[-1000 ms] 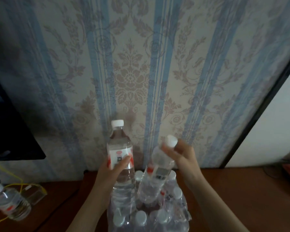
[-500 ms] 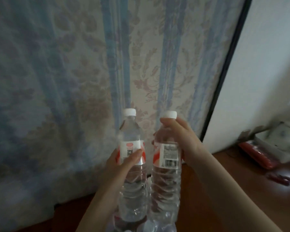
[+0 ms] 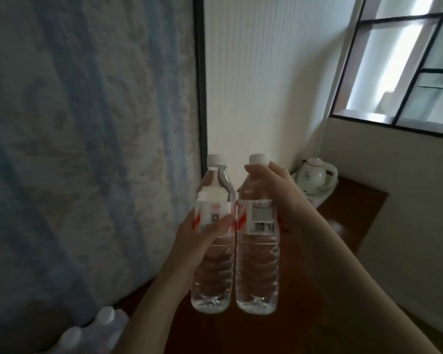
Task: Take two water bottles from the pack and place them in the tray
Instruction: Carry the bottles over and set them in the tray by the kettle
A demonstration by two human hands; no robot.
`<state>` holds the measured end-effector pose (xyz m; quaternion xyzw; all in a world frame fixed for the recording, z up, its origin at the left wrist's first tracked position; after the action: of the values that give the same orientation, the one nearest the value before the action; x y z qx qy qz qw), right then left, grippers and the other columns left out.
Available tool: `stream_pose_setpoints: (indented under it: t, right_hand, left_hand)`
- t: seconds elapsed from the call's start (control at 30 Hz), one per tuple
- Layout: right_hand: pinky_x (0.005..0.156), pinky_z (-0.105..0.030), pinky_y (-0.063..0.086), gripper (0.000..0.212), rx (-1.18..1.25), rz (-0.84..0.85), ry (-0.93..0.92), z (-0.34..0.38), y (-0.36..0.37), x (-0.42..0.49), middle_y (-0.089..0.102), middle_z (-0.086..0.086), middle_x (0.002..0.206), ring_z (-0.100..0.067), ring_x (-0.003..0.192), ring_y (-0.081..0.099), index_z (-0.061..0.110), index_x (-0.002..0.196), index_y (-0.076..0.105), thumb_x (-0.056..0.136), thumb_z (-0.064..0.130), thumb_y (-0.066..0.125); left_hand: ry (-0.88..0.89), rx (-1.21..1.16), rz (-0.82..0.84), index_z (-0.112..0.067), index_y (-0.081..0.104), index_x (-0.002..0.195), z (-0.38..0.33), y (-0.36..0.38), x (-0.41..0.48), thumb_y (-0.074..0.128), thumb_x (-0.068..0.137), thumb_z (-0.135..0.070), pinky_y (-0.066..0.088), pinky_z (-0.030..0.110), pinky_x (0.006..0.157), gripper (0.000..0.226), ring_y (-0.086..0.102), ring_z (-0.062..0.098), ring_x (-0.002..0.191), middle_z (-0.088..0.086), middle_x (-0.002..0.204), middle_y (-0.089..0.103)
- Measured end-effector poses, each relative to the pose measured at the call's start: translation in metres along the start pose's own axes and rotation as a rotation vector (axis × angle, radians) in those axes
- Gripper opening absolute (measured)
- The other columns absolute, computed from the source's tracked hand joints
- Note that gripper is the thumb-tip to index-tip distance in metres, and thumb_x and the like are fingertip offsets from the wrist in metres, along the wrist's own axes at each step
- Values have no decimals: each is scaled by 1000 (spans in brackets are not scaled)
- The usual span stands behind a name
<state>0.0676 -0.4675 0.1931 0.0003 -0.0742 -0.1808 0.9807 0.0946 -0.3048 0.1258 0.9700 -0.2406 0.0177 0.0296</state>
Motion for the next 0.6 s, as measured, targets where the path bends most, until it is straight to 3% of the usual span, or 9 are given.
stream_pose_setpoints:
  t: [0.1,0.17,0.23,0.3,0.43,0.6]
  right_hand:
    - [59,-34,57,12,-40,-53,-35,12,-69,6,69,-2,66,-17,59,69,15,87,60,85,27,61]
    - [70,-43,59,8,-21,-80,-43,17,-117,9,71,-4,63,-24,68,69,24,76,64,83,29,63]
    - [79,-50,56,11,-26,-104,-51,21,-165,12,72,-3,60,-30,74,67,24,72,64,82,29,63]
    - [82,-53,54,7,-57,-106,-59,23,-210,21,68,-5,65,-29,73,65,20,80,62,84,27,62]
    - [75,-43,56,16,-185,-126,-86,23,-294,39,65,-4,77,-19,68,65,13,93,60,86,27,59]
    - [61,-27,53,12,-222,-121,-125,13,-386,61,65,-2,75,-10,61,66,15,88,59,88,27,56]
  left_hand:
    - [4,-16,47,-35,66,96,3,68,21,73,42,-64,51,9,51,62,73,4,75,-14,85,77]
    - [1,-36,62,-32,67,101,4,115,36,75,43,-61,53,13,53,65,73,7,77,-11,88,77]
    - [10,-39,78,-31,67,103,5,164,49,76,45,-60,56,22,63,65,73,10,82,-8,92,77]
    - [25,-30,91,-31,66,107,5,210,64,76,47,-61,56,34,77,67,73,13,88,-6,97,77]
    - [62,-12,150,-28,62,114,5,296,95,76,50,-62,51,46,92,73,70,17,97,-4,104,75]
    - [66,-13,175,-30,63,114,18,377,140,83,45,-63,52,38,86,79,69,17,99,-5,106,74]
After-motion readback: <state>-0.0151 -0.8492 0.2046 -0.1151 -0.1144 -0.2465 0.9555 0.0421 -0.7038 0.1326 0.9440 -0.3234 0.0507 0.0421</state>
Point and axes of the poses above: each hand's wrist, its own x-axis towards the middle knuckle, its own y-axis out of the palm, z = x × y, the point moved 6 cm from there along x, towards the middle knuckle
